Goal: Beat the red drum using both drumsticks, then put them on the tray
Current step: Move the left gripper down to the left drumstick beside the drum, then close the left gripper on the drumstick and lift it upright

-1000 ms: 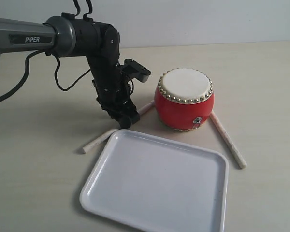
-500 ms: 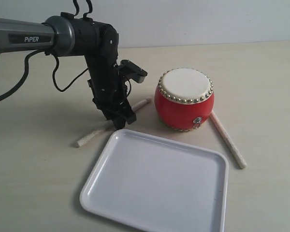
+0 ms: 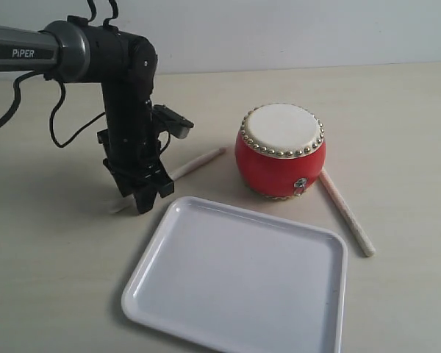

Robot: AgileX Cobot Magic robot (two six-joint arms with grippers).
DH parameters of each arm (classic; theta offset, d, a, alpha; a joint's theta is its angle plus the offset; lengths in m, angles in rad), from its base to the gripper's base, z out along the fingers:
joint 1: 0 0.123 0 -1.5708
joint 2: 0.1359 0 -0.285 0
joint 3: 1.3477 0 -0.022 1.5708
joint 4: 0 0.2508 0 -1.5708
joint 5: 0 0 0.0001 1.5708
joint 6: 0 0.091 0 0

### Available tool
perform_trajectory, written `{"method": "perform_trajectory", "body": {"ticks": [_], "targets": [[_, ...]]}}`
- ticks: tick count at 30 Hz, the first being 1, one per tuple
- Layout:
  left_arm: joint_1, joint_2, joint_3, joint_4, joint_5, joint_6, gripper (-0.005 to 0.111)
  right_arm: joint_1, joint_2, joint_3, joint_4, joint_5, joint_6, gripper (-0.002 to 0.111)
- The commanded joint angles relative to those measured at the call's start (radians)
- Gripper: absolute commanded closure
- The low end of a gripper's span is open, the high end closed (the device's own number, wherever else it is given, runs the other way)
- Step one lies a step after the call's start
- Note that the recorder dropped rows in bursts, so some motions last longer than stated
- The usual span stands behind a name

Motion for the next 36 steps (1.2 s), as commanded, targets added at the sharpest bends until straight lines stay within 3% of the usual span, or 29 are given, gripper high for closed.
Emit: {"method": "perform_trajectory", "body": {"ticks": [1, 8, 11, 13, 14, 22, 28, 36], "targets": [[-0.001, -0.010, 0.039, 0.003, -0.029, 0.006, 0.059, 0.002, -0.007, 0.004, -0.002, -0.003, 0.003, 0.108], [-0.001, -0.010, 0.039, 0.003, -0.041, 0.006, 0.065, 0.002, -0.007, 0.004, -0.004, -0.003, 0.003, 0.108], [-0.001, -0.010, 0.039, 0.003, -0.035, 0.006, 0.084, 0.002, -0.007, 0.004, -0.004, -0.003, 0.003, 0.108], [0.001, -0.010, 0.039, 0.003, -0.027, 0.006, 0.104, 0.002, -0.007, 0.004, -0.004, -0.003, 0.003, 0.108], [0.006, -0.015, 0.039, 0.003, -0.022, 0.012, 0.106, 0.002, -0.007, 0.004, -0.004, -0.003, 0.003, 0.108], [0.078, -0.168, 0.067, -0.084, -0.046, -0.016, 0.107, 0.002, -0.007, 0.004, -0.001, -0.003, 0.003, 0.108], [0.143, -0.473, 0.370, -0.341, -0.287, 0.087, 0.107, 0.002, -0.007, 0.004, -0.001, -0.003, 0.003, 0.108], [0.146, -0.878, 0.875, -0.461, -0.570, 0.138, 0.107, 0.002, -0.007, 0.004, -0.001, -0.003, 0.003, 0.108]]}}
